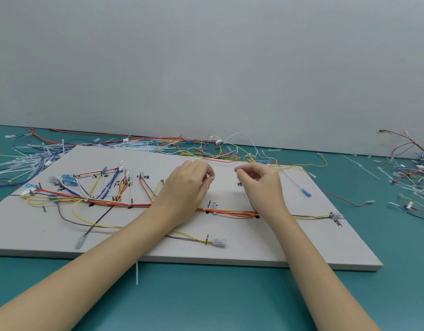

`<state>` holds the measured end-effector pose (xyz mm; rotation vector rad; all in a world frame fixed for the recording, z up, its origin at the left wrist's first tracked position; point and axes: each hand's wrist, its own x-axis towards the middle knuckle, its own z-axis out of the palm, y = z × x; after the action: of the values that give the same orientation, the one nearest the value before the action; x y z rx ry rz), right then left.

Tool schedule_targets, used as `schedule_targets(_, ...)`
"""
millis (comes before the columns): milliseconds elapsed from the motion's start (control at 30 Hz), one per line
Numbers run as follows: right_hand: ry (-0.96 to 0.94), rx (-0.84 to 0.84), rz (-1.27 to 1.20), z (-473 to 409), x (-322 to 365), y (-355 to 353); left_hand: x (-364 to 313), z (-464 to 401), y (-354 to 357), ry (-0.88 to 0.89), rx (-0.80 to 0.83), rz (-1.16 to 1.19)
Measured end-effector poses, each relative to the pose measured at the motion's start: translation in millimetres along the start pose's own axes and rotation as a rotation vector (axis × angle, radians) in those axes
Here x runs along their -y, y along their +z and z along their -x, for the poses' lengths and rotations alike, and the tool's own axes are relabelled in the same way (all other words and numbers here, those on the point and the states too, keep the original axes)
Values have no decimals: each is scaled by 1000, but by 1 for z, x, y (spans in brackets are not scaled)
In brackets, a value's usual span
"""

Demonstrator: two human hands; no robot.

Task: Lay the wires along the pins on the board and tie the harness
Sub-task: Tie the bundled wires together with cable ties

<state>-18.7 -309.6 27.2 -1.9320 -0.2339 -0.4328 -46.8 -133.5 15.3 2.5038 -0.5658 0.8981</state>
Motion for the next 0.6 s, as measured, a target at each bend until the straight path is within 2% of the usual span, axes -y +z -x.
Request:
schedule_targets(233,28,101,-164,9,9,14,0,2,2,12,-11,79)
schedule_targets(333,0,149,-148,18,4,14,1,2,3,-4,-2,104)
schedule_targets(600,-18,113,-200,28,-4,19,0,3,5,-8,-11,53)
